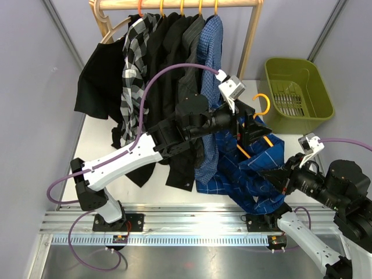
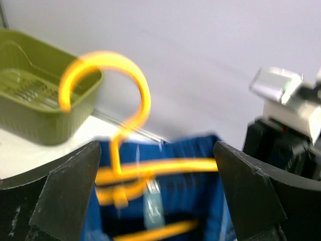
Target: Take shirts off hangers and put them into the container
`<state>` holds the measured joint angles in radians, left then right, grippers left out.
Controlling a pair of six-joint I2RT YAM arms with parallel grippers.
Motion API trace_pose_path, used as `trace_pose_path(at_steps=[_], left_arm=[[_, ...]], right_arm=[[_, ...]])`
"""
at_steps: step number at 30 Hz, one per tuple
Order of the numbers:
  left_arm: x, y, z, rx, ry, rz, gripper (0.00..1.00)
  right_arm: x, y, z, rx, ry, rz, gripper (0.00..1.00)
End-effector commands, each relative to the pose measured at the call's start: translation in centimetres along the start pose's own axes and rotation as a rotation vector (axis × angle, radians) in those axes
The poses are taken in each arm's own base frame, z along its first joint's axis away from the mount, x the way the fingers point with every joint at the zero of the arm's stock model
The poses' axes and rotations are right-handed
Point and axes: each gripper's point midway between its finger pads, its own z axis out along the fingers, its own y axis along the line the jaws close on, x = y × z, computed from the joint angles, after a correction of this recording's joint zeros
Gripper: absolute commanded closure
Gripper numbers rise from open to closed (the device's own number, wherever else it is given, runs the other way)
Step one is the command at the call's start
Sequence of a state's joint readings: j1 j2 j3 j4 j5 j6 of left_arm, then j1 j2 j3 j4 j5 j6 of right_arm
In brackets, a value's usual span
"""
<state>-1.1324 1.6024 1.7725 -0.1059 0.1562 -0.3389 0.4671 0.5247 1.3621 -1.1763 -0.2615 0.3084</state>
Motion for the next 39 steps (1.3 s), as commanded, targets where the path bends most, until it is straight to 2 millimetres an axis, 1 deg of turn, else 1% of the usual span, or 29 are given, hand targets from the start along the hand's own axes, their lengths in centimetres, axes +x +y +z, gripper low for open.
trace_pose_path(at_steps=[1, 2, 5, 6, 7, 8, 11, 14, 15, 16, 17, 18, 19, 20, 21, 24, 26, 27, 28, 30, 31, 32, 33, 34, 39], left_arm=[[-4.6, -1.3, 0.2, 0.012, -0.138, 0.093, 0.01], [-5.2, -1.4, 0.1, 0.002, -0.148, 0.102, 0.01], [-5.5, -1.8, 0.1, -0.001, -0.155, 0.121, 0.01], [-5.5, -1.7, 0.1, -0.010, -0.152, 0.120, 0.01], [-5.0, -1.4, 0.5, -0.020, -0.138, 0.127, 0.01], [-5.3, -1.3, 0.6, -0.026, -0.138, 0.130, 0.01], [-3.6, -1.0, 1.3, -0.022, -0.088, 0.110, 0.01], [-1.3, -1.4, 2.0, 0.010, -0.028, 0.079, 0.01], [-0.1, -1.0, 2.1, -0.003, 0.000, 0.074, 0.01], [0.6, -1.1, 2.0, -0.003, 0.013, 0.061, 0.01], [0.3, -1.3, 1.6, 0.006, 0.001, 0.055, 0.01], [1.8, -1.0, 1.5, 0.003, 0.030, 0.038, 0.01], [2.0, -1.2, 1.2, 0.008, 0.029, 0.032, 0.01], [1.7, -1.7, 0.7, 0.018, 0.017, 0.029, 0.01], [2.5, -1.6, 0.5, 0.016, 0.033, 0.021, 0.01], [2.7, -2.4, -0.1, 0.029, 0.037, 0.011, 0.02], [3.0, -2.6, -0.3, 0.025, 0.045, 0.011, 0.05], [3.1, -2.7, -0.5, 0.028, 0.046, 0.011, 0.09], [3.3, -2.7, -0.5, 0.031, 0.050, 0.009, 0.23], [3.3, -2.8, -0.6, 0.036, 0.050, 0.009, 0.46], [3.3, -2.8, -0.5, 0.032, 0.052, 0.006, 0.72], [3.3, -2.5, -0.6, 0.018, 0.051, 0.006, 0.81], [3.2, -2.4, -0.6, 0.014, 0.049, 0.006, 0.87], [3.1, -2.5, -0.5, 0.012, 0.045, 0.006, 0.90], [2.6, -2.8, -0.5, 0.024, 0.029, 0.000, 0.95]], right_arm=[[-0.1, 2.7, -1.8, -0.138, -0.014, -0.046, 1.00], [0.0, 2.7, -1.8, -0.139, -0.011, -0.053, 1.00], [0.1, 2.6, -2.1, -0.124, -0.012, -0.060, 1.00], [0.1, 2.6, -2.1, -0.124, -0.013, -0.061, 1.00], [0.0, 2.8, -2.3, -0.126, -0.020, -0.062, 1.00], [-0.1, 3.0, -2.4, -0.129, -0.024, -0.066, 1.00], [-0.7, 3.0, -2.7, -0.118, -0.052, -0.079, 1.00], [-1.2, 3.1, -2.8, -0.110, -0.066, -0.081, 1.00], [-1.5, 3.2, -2.9, -0.110, -0.077, -0.084, 1.00], [-1.8, 3.0, -3.0, -0.094, -0.091, -0.081, 1.00], [-2.1, 3.0, -3.0, -0.090, -0.102, -0.082, 1.00], [-2.3, 2.9, -3.0, -0.085, -0.107, -0.083, 1.00], [-2.4, 2.9, -3.0, -0.083, -0.111, -0.082, 1.00], [-2.6, 2.9, -3.0, -0.084, -0.117, -0.083, 1.00], [-2.8, 2.7, -2.8, -0.073, -0.120, -0.082, 1.00], [-3.3, 2.5, -2.7, -0.054, -0.138, -0.075, 1.00], [-3.6, 2.5, -2.6, -0.052, -0.149, -0.070, 1.00], [-3.7, 2.4, -2.5, -0.047, -0.152, -0.068, 1.00], [-3.8, 2.3, -2.4, -0.040, -0.154, -0.063, 1.00], [-4.1, 2.1, -2.3, -0.032, -0.165, -0.063, 1.00], [-4.1, 2.2, -2.3, -0.037, -0.164, -0.060, 1.00], [-4.2, 2.4, -2.2, -0.044, -0.165, -0.060, 1.00], [-4.3, 2.4, -2.2, -0.047, -0.168, -0.060, 1.00], [-4.3, 2.4, -2.2, -0.048, -0.166, -0.060, 1.00], [-4.2, 2.8, -1.9, -0.072, -0.150, -0.067, 1.00]])
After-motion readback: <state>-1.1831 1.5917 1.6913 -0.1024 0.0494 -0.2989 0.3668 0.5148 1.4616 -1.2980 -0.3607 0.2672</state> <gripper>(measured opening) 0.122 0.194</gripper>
